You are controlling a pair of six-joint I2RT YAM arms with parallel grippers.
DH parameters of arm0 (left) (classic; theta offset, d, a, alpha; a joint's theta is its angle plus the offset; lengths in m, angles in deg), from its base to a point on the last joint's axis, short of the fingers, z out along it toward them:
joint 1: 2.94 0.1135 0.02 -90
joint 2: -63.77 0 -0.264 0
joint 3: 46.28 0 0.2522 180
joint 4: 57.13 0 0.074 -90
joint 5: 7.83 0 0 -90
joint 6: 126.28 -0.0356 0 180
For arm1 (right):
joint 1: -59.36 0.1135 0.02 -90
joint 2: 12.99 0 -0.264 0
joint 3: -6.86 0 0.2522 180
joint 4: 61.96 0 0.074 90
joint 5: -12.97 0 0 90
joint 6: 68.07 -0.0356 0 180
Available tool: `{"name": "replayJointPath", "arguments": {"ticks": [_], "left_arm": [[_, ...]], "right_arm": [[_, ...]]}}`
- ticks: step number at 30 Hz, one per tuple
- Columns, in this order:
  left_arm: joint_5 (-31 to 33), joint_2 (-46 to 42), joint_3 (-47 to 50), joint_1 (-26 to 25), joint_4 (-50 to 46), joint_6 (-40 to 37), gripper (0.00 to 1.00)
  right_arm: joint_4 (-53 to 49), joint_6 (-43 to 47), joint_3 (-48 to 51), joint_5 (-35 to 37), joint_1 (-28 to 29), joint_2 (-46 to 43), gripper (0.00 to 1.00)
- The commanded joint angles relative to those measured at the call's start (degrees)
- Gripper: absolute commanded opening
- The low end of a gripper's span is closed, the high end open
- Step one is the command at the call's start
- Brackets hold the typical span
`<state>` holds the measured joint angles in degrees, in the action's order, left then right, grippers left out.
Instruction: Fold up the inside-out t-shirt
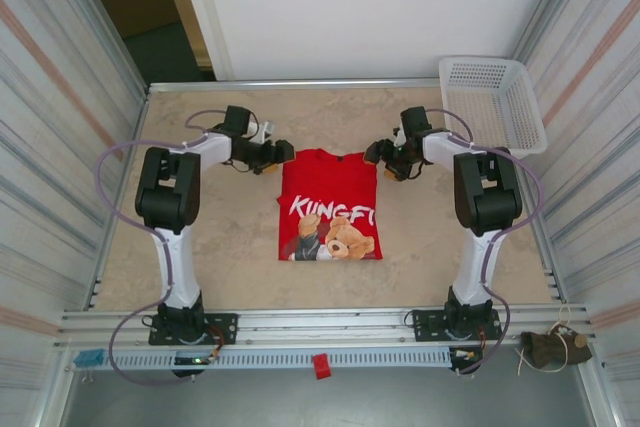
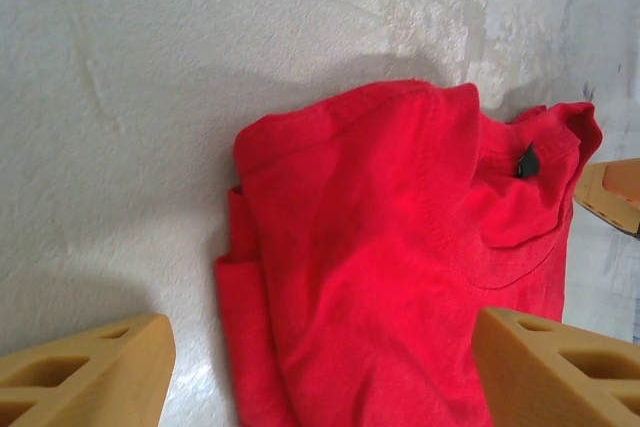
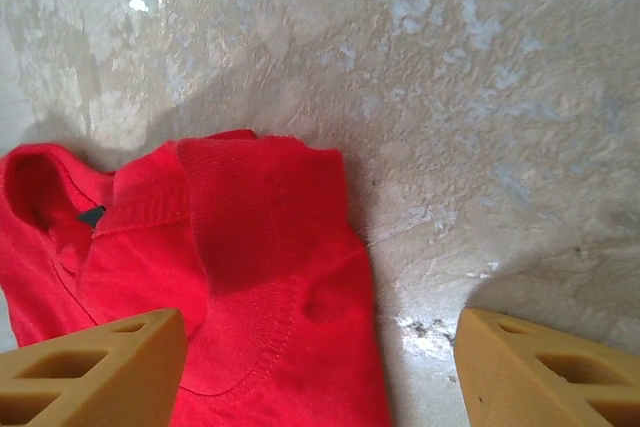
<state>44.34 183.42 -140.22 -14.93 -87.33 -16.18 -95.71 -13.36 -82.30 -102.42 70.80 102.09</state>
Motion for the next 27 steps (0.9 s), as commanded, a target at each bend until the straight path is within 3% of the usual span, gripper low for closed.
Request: {"name": "replayJointPath", "arguments": {"ticks": [1, 11, 21, 27], "left_arm": [[-1.6, 2.3, -1.8, -1.6, -1.0, -1.8, 0.78], [-0.9, 2.0, -0.9, -3.9, -0.3, -1.2, 0.78], [-3.8, 2.7, 0.4, -5.0, 3.5, 0.9, 0.70], [-0.8, 2.9, 1.1, -5.4, 3.7, 1.5, 0.71]], "right_arm": [[1.5, 1.9, -1.0, -2.6, 2.1, 2.5, 0.68], [3.4, 1.4, -2.0, -2.6, 6.5, 3.8, 0.67], [5.7, -0.8, -1.7, -1.9, 6.4, 4.5, 0.67], [5.7, -1.4, -1.3, -1.0, 6.2, 5.1, 0.66]]}}
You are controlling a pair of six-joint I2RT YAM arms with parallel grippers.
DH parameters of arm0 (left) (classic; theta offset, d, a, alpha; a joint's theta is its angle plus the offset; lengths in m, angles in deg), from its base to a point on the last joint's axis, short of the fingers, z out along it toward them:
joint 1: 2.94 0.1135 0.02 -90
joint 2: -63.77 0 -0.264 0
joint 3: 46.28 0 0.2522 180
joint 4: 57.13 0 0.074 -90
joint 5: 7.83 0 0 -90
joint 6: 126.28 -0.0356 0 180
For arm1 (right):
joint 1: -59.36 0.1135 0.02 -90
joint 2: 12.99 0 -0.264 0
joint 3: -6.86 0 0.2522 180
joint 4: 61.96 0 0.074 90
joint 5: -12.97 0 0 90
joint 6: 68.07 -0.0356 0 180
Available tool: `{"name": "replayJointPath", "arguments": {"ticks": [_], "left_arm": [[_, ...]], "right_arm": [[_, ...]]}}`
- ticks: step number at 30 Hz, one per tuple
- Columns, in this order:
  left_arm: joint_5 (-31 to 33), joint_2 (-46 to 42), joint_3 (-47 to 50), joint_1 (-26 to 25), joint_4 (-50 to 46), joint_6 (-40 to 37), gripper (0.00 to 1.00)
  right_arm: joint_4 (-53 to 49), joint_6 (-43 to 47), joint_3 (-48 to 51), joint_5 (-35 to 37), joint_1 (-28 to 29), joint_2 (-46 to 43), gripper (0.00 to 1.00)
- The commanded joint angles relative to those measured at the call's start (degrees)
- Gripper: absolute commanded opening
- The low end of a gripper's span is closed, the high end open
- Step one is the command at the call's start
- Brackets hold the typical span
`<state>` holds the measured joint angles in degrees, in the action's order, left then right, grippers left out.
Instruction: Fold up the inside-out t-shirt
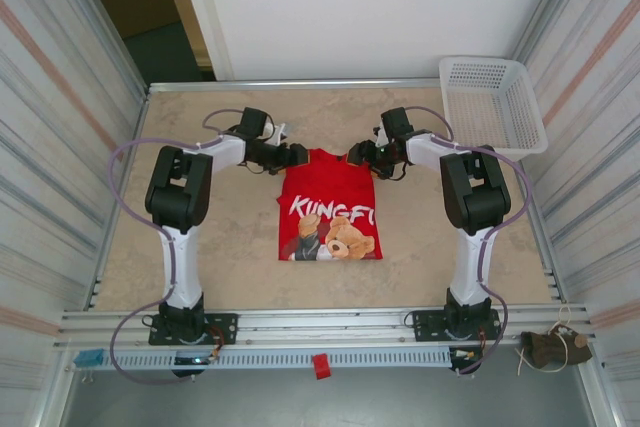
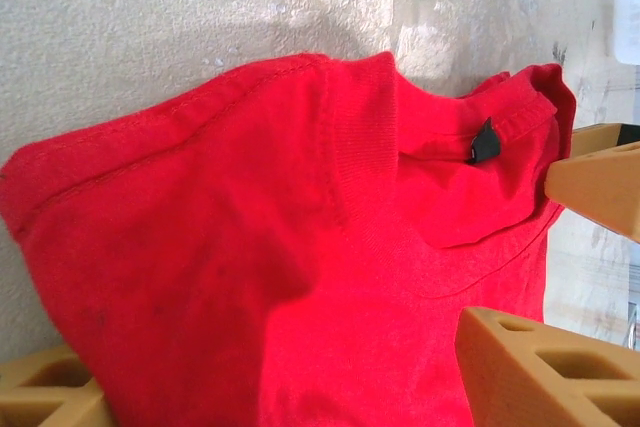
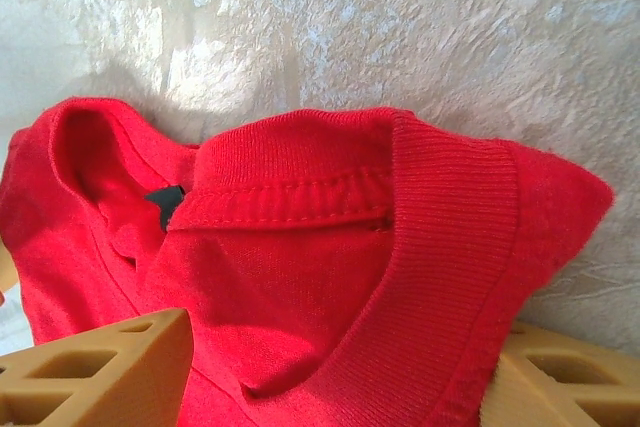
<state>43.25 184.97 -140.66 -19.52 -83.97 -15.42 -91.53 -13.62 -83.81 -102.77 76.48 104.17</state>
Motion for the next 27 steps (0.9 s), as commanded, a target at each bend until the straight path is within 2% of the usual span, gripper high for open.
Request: {"name": "replayJointPath", "arguments": {"ticks": [1, 4, 7, 9, 14, 15, 18, 21, 25, 27], "left_arm": [[0.9, 1.6, 1.6, -0.9, 0.4, 0.7, 0.71], [0.8, 2.5, 1.8, -0.9, 1.2, 1.1, 0.64], [0.2, 2.3, 2.9, -1.1, 3.2, 1.7, 0.49], [-0.1, 1.6, 4.4, -1.1, 5.6, 2.4, 0.45], [-1.3, 1.9, 5.0, -1.1, 7.9, 3.3, 0.53], [-1.6, 2.2, 5.0, -1.1, 8.4, 3.7, 0.53], [-2.2, 3.0, 5.0, -1.2, 9.9, 5.0, 0.44], [-1.8, 3.7, 5.1, -1.5, 10.7, 5.8, 0.29], [-1.3, 4.1, 5.2, -1.7, 12.3, 6.9, 0.03], [-1.1, 2.6, 5.7, -1.7, 12.7, 7.2, 0.00]], "right_arm": [[1.8, -1.3, 0.3, -0.7, 0.5, 3.1, 0.66], [2.7, -1.9, 0.8, -1.2, 0.6, 3.7, 0.65], [3.9, -2.3, 1.4, -1.7, 0.8, 3.9, 0.56], [4.5, -2.4, 1.7, -1.8, 0.9, 4.0, 0.50], [5.0, -2.8, 1.2, -2.2, 0.9, 5.0, 0.48], [5.2, -3.0, 1.2, -2.4, 1.0, 5.3, 0.47], [6.0, -3.8, 1.2, -2.6, 0.9, 6.0, 0.44], [6.7, -4.4, 1.2, -2.7, 0.9, 6.3, 0.29], [7.4, -5.0, 1.3, -3.8, 0.7, 6.1, 0.01], [7.6, -5.0, 1.8, -4.5, 0.4, 4.8, 0.00]]}}
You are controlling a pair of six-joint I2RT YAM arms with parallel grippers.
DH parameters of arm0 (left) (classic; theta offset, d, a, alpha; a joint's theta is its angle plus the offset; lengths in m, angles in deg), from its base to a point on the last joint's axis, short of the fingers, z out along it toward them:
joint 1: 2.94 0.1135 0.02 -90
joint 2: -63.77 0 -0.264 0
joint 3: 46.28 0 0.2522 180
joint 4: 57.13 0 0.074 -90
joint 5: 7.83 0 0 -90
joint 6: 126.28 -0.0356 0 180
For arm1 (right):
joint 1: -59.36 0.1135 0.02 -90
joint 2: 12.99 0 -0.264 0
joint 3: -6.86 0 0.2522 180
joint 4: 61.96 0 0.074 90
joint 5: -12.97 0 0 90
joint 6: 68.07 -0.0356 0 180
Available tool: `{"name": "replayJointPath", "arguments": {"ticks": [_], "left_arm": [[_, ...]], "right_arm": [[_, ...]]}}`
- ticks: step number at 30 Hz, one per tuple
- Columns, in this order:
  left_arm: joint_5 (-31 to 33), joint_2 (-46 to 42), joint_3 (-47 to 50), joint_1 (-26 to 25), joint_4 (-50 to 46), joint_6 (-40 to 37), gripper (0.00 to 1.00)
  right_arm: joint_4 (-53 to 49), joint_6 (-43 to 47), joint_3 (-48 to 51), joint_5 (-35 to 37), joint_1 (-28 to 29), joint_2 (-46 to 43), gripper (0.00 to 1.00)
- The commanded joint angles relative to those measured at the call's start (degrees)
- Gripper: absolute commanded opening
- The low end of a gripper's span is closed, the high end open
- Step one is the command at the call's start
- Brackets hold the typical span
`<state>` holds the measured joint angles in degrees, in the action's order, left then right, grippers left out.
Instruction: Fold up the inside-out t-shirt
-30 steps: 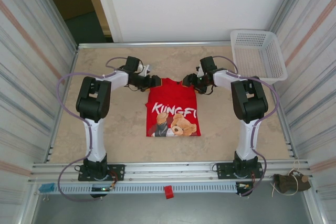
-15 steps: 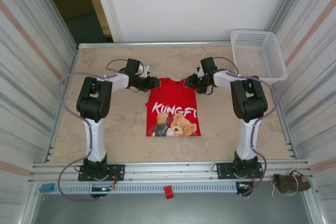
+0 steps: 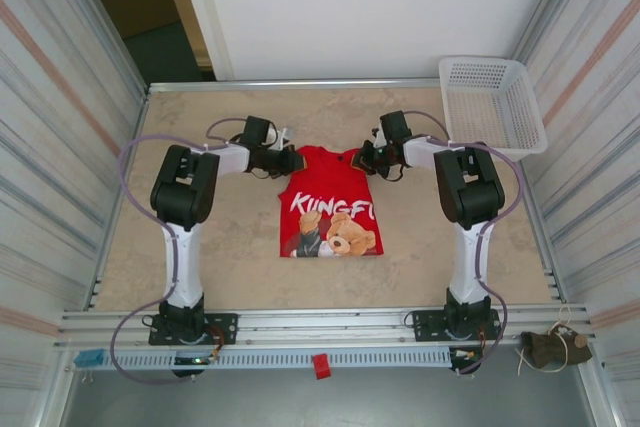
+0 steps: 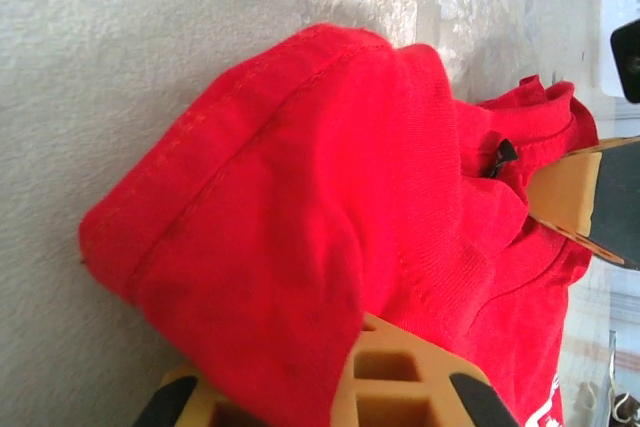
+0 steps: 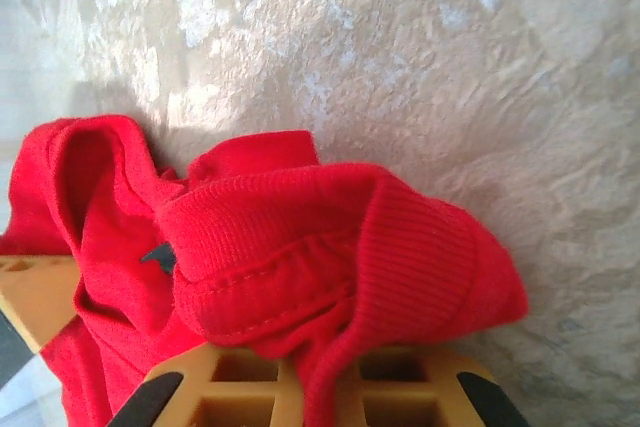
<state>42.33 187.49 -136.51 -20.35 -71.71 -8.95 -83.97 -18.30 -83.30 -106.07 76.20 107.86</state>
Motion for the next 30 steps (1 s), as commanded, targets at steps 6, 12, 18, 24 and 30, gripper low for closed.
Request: {"name": "replayJointPath", "arguments": {"ticks": [6, 12, 18, 24, 30], "left_arm": [[2.5, -9.9, 3.3, 0.0, 1.4, 2.1, 0.00], [1.3, -8.6, -3.0, 1.8, 0.5, 3.4, 0.00], [0.2, -4.7, -15.1, 3.4, -3.6, 3.4, 0.00], [-0.5, -1.9, -31.1, 4.8, -7.9, 4.6, 0.00], [-1.3, -6.7, -35.6, 5.0, -6.1, 5.9, 0.00]], "right_arm": [[2.5, -2.3, 4.9, -2.0, -0.6, -8.3, 0.00], [2.3, -4.6, 0.4, -2.4, -1.8, -9.4, 0.00], [-0.6, -5.2, -10.1, -3.5, -3.6, -5.5, 0.00], [-4.6, -5.7, -23.7, -4.0, -5.4, -4.3, 0.00], [-5.8, -4.6, -29.2, -3.2, -6.1, -8.7, 0.00]]}}
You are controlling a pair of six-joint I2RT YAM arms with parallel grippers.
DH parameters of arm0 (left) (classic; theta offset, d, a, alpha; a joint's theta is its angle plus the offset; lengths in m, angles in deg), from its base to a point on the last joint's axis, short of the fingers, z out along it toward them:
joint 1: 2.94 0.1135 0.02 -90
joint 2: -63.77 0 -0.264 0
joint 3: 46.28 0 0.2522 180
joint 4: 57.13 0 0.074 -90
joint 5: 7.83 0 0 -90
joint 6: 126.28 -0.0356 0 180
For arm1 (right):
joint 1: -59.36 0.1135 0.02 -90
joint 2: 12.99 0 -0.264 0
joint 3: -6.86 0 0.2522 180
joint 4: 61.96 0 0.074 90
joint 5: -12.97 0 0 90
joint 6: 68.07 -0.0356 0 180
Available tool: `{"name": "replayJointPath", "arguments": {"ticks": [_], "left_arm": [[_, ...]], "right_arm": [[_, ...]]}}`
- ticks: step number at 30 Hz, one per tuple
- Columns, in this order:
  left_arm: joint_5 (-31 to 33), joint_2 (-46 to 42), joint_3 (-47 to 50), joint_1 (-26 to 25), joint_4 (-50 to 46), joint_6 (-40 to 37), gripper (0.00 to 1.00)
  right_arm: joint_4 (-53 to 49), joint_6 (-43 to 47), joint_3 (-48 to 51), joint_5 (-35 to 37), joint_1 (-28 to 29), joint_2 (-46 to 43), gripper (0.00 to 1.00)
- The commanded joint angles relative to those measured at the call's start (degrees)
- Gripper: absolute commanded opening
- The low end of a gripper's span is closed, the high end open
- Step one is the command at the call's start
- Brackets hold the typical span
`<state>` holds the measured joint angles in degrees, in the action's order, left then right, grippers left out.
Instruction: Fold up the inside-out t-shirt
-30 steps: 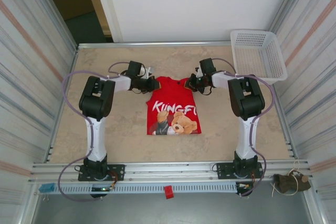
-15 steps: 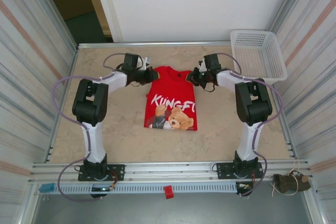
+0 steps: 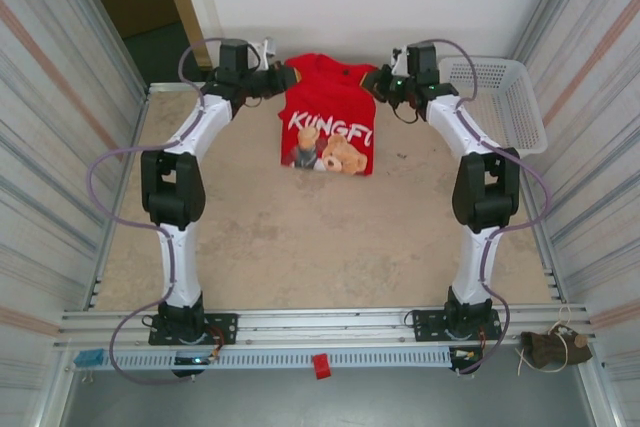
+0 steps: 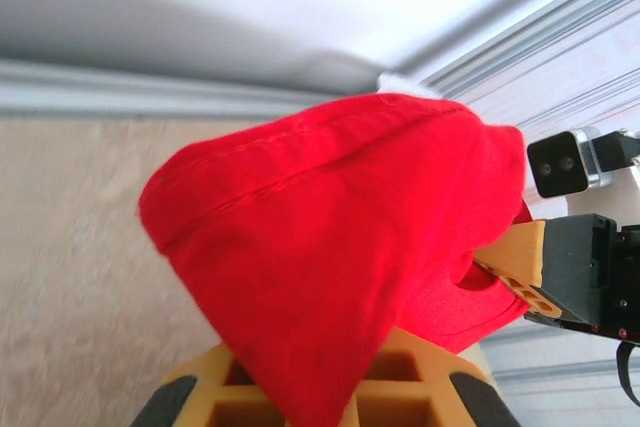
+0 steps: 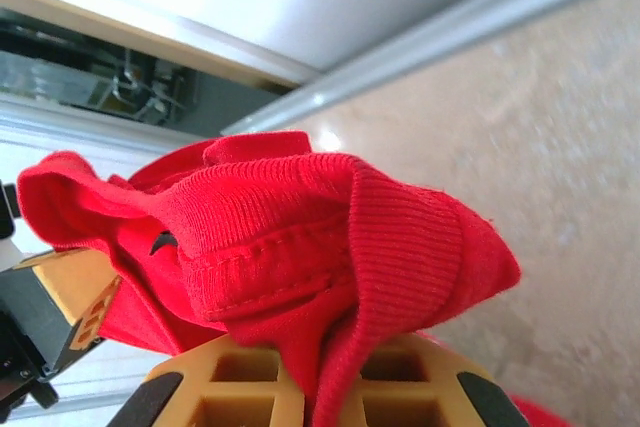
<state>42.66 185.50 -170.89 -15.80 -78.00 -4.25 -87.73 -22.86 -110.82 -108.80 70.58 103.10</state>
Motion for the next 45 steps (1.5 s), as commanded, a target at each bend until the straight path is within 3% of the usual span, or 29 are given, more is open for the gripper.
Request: {"name": "replayJointPath", "arguments": {"ticks": [1, 6, 12, 16, 20, 34, 44, 45], "left_arm": [[-1.7, -5.9, 0.0, 0.5, 0.8, 1.2, 0.00], [-1.2, -14.0, 15.0, -0.3, 6.9, 1.5, 0.00], [2.1, -25.0, 42.6, -4.6, 17.0, 0.2, 0.00], [6.8, -32.8, 59.1, -8.8, 22.7, 0.6, 0.00], [13.5, -37.7, 67.1, -12.5, 23.9, 0.3, 0.00], [28.5, -24.7, 60.2, -12.5, 20.7, -6.0, 0.00], [29.8, -16.4, 54.5, -12.2, 18.8, -7.7, 0.00], [30.3, -15.8, 54.3, -12.1, 18.6, -7.7, 0.00]], "right_arm": [[-2.1, 0.6, -1.2, -0.1, -0.5, -5.0, 0.00], [0.5, 2.5, 9.7, 1.8, 0.3, -12.4, 0.00], [9.9, 1.9, 36.3, 4.8, 3.8, -23.8, 0.00], [12.0, 2.4, 52.2, 9.9, 8.9, -33.0, 0.00], [12.0, 2.5, 60.0, 16.0, 11.7, -39.2, 0.00], [17.8, 6.9, 55.0, 27.1, 11.5, -26.9, 0.00], [15.2, 6.9, 48.3, 27.9, 10.3, -15.9, 0.00], [14.8, 6.9, 47.6, 27.7, 10.1, -14.8, 0.03]]}}
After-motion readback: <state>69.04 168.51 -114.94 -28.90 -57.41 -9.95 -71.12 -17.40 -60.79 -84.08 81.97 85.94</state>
